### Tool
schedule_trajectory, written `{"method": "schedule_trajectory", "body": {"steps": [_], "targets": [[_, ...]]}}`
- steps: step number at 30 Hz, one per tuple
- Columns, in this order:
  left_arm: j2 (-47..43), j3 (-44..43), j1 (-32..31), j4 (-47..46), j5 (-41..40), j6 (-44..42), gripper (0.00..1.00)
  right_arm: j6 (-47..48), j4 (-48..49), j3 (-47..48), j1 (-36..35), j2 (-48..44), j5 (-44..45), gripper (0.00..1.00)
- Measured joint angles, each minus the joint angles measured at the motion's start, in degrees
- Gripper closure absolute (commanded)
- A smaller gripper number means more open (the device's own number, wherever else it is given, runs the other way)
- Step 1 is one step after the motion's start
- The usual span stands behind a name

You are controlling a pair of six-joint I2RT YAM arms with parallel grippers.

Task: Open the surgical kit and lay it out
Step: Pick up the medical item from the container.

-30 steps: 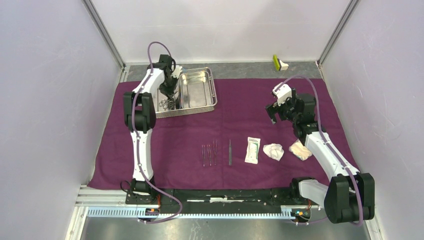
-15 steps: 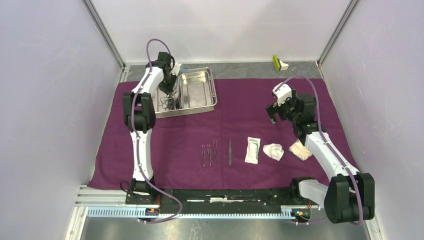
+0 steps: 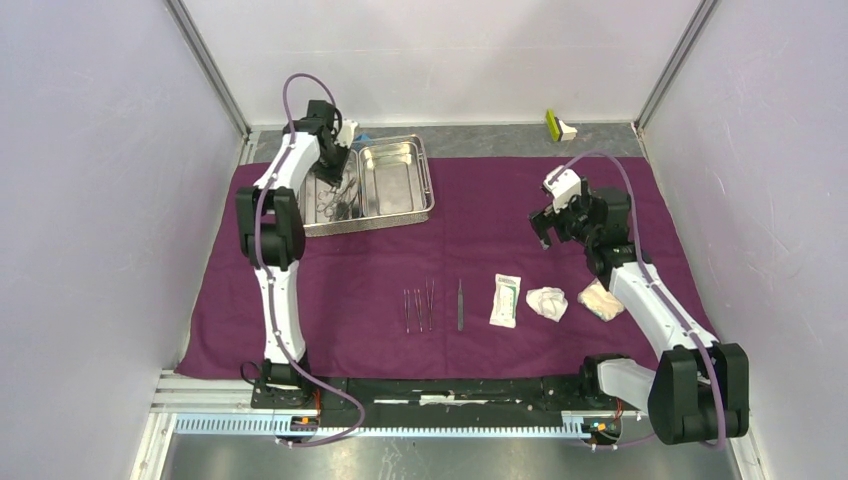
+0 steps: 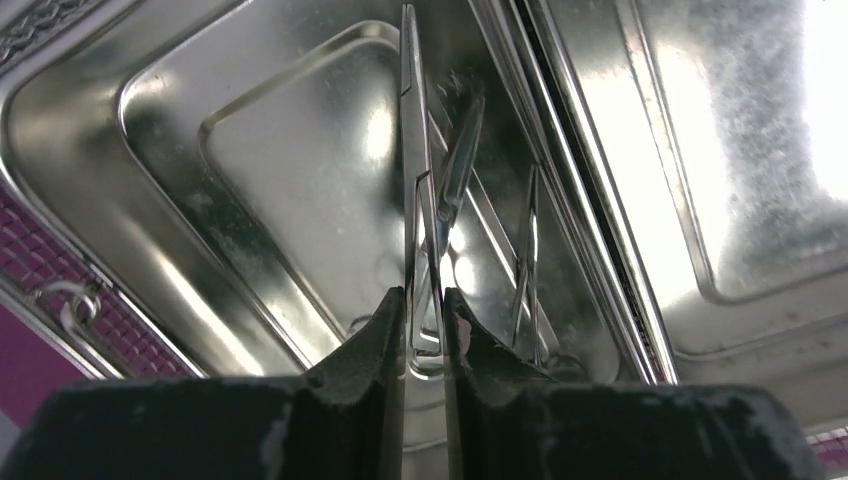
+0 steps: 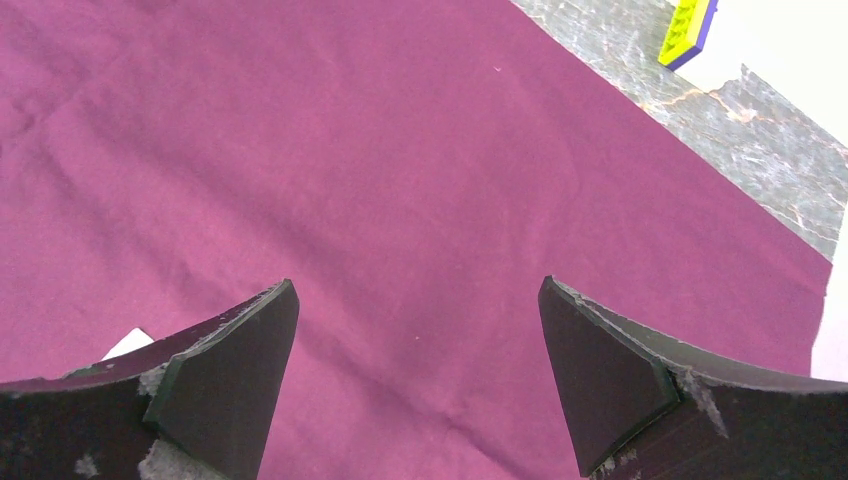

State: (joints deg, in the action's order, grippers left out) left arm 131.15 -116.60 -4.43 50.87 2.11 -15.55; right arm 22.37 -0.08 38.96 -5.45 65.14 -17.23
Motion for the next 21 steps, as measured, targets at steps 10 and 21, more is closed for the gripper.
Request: {"method": "schedule_trajectory", "body": {"steps": [10,21], "targets": [[-14.6,12.1,0.2,-3.6,5.0,-1.1,0.98,-0.3,-0.4,0.5,-1.4,1.9,-5.6,0.02],[-34.3,33.0,-1.4,-8.4,20.5,-2.6,0.98,-7.4,1.0,10.0,-9.2,9.7,-10.3,0.02]]}}
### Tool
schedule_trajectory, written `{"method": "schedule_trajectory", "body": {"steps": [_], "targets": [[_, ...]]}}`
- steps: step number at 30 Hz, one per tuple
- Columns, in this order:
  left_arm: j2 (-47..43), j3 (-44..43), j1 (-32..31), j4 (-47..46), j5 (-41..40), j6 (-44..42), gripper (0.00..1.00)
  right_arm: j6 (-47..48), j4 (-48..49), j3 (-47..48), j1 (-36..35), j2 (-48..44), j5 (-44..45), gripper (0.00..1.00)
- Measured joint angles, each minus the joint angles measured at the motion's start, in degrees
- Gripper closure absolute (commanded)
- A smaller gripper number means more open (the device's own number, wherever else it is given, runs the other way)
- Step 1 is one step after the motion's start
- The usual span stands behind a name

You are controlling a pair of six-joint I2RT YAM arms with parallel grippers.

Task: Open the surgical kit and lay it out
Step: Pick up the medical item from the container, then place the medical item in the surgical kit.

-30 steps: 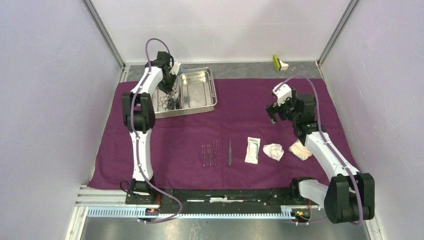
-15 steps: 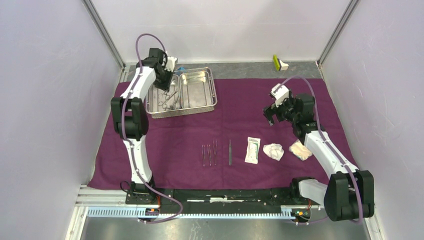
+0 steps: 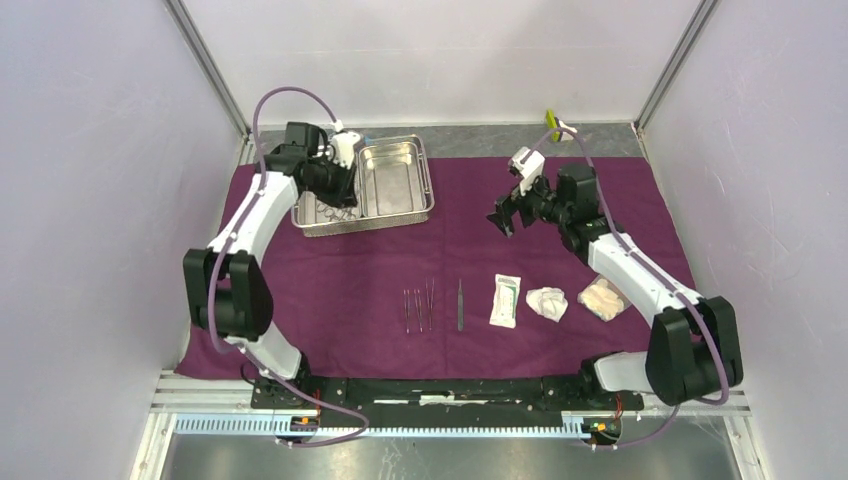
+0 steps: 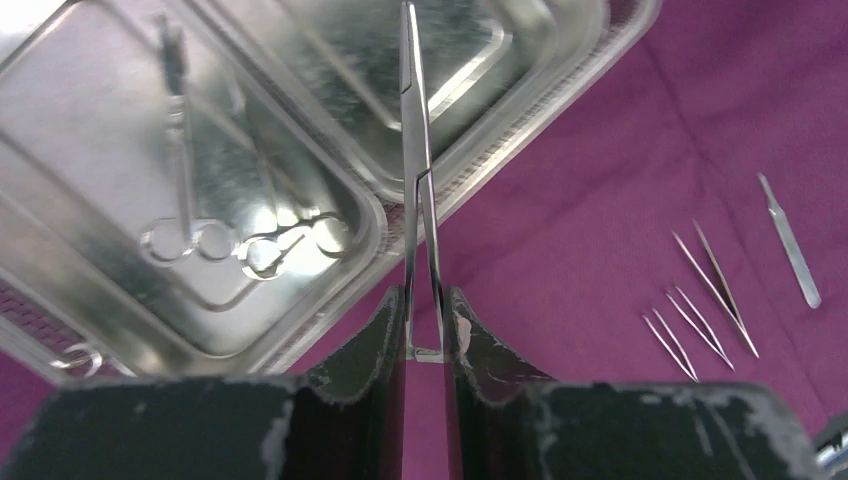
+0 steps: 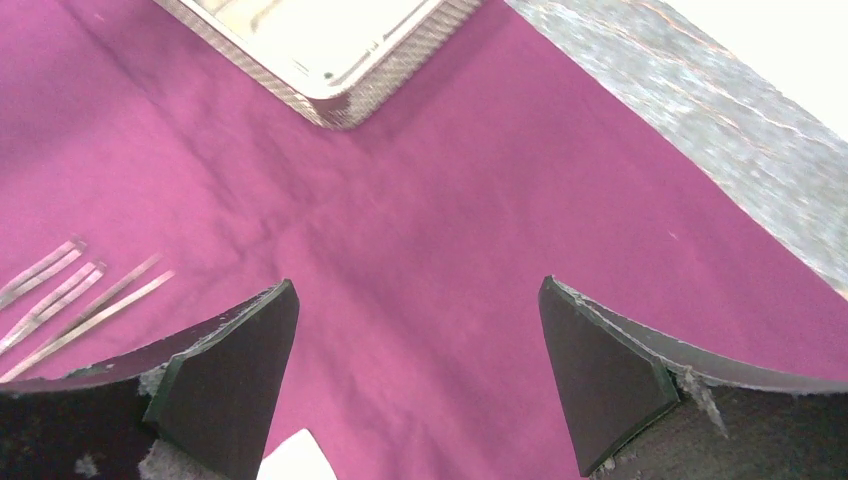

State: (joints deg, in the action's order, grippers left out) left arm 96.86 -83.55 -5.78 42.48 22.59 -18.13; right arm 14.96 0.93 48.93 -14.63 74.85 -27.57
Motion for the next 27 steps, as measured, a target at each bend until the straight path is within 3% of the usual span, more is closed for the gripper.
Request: {"method": "schedule_trajectory", "body": {"steps": [9,21,27], "targets": [[-12.3,11.9,-13.6,-3.1,2.2,-2.8,0.98,-14.5,7.9,3.8,-6.5,8.1,-7.8,0.02],[-13.9,16.9,-24.7,-5.8,-1.2,-4.1,0.98,-34.1,23.6,3.4,-9.0,15.4,-17.9,0.12],[-14.7,17.8,-27.3,-7.4,-3.5,-4.3,0.98,-40.4,29.8,1.0,-9.0,17.4,-20.0,0.17]]}}
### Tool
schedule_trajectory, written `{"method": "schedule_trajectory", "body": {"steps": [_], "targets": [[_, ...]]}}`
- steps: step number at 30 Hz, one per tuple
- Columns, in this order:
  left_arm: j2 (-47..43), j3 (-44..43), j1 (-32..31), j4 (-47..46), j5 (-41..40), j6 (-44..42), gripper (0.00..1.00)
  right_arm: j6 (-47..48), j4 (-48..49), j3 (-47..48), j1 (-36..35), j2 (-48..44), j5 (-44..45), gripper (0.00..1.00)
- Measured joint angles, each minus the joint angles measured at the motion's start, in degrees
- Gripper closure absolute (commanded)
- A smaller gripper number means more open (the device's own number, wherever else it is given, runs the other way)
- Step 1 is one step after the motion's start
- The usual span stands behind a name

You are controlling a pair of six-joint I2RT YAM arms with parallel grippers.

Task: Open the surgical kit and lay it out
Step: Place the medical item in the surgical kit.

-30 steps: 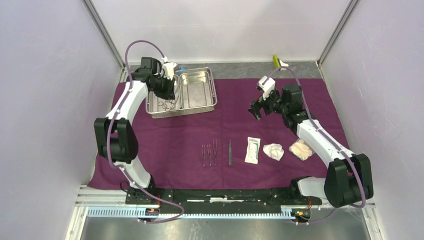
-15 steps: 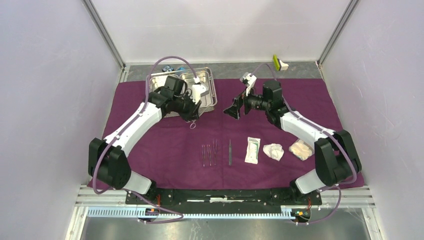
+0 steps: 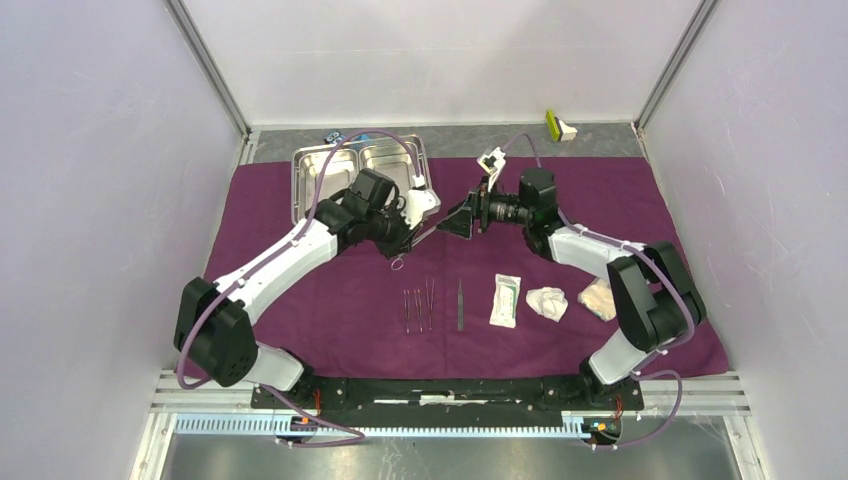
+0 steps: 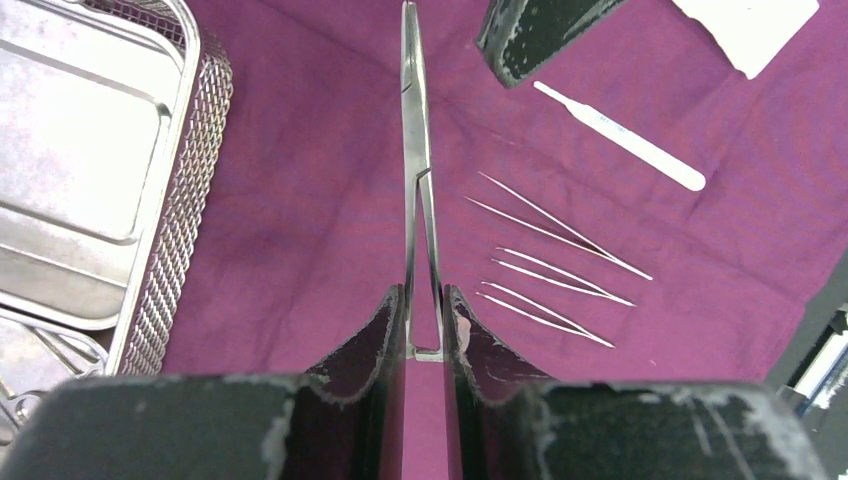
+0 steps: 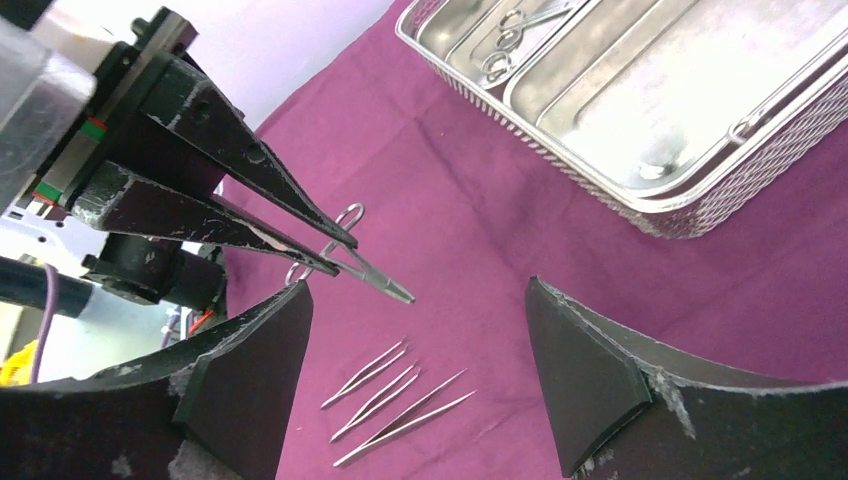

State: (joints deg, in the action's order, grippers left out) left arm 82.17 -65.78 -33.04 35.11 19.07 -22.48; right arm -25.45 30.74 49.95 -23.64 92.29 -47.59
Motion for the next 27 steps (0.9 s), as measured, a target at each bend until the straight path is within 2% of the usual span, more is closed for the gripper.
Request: {"method": "schedule_trajectory", "body": {"steps": [17,22,27], "targets": [[-0.1,2.3,-6.8,-4.5,-11.9,-2.3,0.98,-15.0,14.4,-2.4,-0.8,7.8,-5.3,0.44],[-0.1,2.4,-7.8,-5.5,-14.4,-2.5,0.98,-17.6,17.2,-3.0,-1.0,9.1,-6.4,0.56],[-0.1,2.5,-8.5,-6.1,-16.3,-2.7,0.98,-19.6,19.6,-3.1,-1.0,10.2,-7.0,0.59]]}}
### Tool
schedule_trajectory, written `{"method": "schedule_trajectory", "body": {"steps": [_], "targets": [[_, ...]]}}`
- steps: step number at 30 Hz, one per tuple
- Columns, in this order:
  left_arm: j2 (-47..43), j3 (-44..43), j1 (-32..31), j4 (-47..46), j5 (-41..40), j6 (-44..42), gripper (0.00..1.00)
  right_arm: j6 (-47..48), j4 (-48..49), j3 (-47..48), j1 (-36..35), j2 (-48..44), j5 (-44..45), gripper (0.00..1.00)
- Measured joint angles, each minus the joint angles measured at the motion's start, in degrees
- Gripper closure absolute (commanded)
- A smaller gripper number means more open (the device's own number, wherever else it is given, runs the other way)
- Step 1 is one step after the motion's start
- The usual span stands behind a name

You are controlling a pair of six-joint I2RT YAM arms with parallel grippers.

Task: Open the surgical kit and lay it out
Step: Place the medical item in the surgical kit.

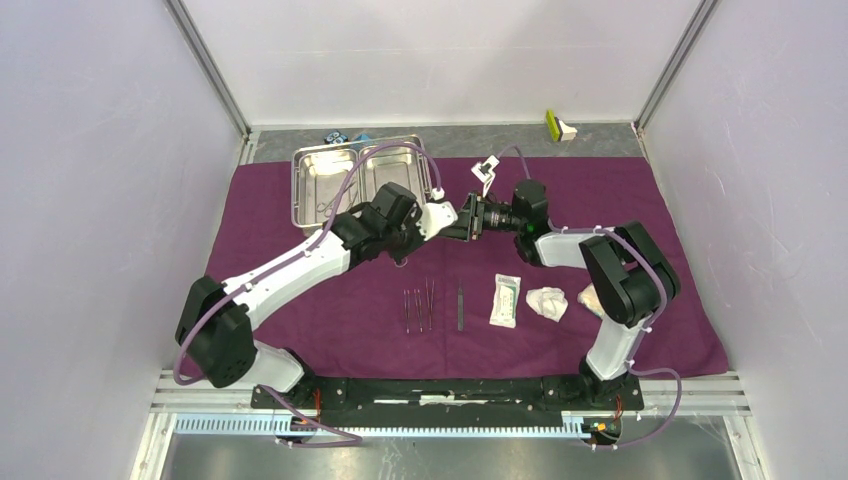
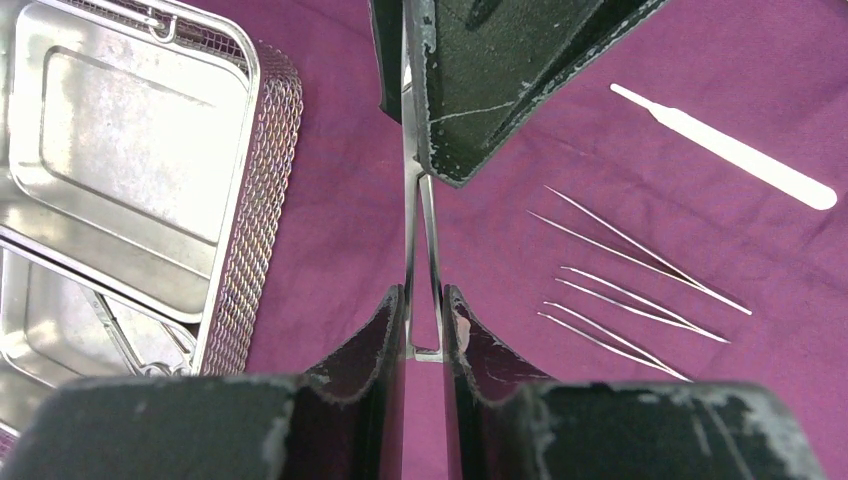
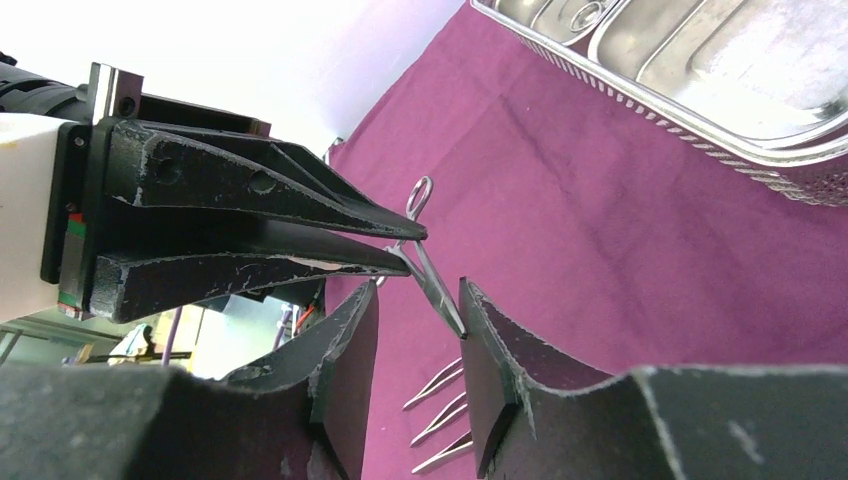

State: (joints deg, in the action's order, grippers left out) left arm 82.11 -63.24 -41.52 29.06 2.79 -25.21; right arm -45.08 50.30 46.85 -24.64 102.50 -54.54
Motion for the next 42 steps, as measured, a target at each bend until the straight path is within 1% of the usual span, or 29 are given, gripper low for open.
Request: {"method": "schedule_trajectory", "body": {"steps": [10,15,20,26,35,39,42], "targets": [[0.0,1.0,-0.6,-0.6,-1.5,-1.1,0.98,-2.7,2.9,-0.1,0.0,1.8,-0.8,0.64],[0.0,1.1,-1.0,-0.8,-1.8,-1.4,0.98,-3.2,3.1,-0.1,0.0,2.5,-0.8,0.7],[0.0,1.1,-1.2,-0.9,-2.3,-1.7,0.98,-3.4,3.2,-0.1,0.0,2.9,-0.8,0.81],[0.0,1.4,-1.5,-0.9,-2.7,-2.3,0.98,-4.2,3.3,0.0,0.0,3.4,-1.2,0.99],[0.0,1.8,-1.7,-0.9,-2.9,-3.0,0.97,-4.9,3.3,0.0,0.0,3.8,-1.2,1.0],[0.0,1.8,-1.7,-0.9,-2.9,-3.0,0.93,-4.9,3.9,0.0,0.0,3.9,-1.2,1.0],[0.0,1.8,-1.7,-0.9,-2.9,-3.0,0.91,-4.9,4.4,0.0,0.0,4.1,-1.5,1.0]]}}
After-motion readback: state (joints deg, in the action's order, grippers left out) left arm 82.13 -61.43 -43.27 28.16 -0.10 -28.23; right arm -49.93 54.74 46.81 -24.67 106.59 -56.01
